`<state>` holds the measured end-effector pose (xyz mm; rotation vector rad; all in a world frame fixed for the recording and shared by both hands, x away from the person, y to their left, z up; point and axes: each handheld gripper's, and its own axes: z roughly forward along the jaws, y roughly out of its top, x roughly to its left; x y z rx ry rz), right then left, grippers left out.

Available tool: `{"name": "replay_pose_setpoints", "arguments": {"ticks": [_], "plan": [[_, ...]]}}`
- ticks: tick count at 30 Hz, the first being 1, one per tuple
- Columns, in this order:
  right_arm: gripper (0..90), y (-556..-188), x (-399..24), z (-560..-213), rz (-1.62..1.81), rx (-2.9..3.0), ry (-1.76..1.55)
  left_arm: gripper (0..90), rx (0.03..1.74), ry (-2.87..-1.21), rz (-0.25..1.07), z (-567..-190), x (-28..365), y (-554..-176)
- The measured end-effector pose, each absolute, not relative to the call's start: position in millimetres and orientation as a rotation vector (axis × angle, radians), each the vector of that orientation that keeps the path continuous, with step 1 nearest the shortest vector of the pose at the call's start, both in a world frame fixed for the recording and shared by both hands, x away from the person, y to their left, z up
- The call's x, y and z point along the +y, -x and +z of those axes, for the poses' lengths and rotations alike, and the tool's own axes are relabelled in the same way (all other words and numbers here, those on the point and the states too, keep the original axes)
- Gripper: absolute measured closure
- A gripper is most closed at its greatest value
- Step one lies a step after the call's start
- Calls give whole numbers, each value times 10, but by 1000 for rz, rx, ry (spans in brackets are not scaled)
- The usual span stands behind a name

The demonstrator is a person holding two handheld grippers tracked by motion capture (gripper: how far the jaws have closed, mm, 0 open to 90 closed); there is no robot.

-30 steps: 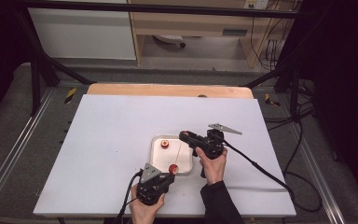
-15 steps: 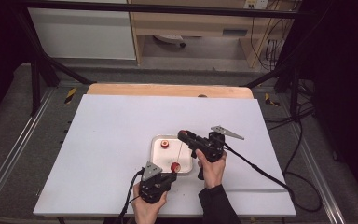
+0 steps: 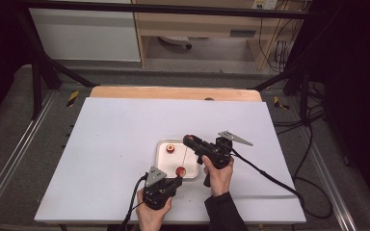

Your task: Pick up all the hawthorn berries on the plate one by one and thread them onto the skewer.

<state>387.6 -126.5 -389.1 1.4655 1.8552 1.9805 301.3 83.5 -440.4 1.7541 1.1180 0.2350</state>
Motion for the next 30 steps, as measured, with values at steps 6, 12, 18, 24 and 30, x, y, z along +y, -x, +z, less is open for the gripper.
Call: {"name": "replay_pose_setpoints", "arguments": {"ticks": [6, 12, 18, 24, 30], "plan": [[609, -3869, -1251, -3908, 1978, 1871, -1476, 882, 1121, -1736, 235, -4394, 840, -3010], [609, -3854, -1225, -3946, 1968, 1891, -1483, 883, 1125, -1728, 235, -4385, 861, -3018], [610, -3818, -1198, -3980, 1967, 1915, -1482, 884, 1124, -1706, 235, -4373, 863, -3023], [611, -3766, -1147, -4054, 1964, 1965, -1474, 884, 1129, -1708, 243, -4352, 895, -3062], [611, -3711, -1109, -4117, 1941, 2010, -1468, 883, 1130, -1713, 242, -4346, 910, -3098]]}}
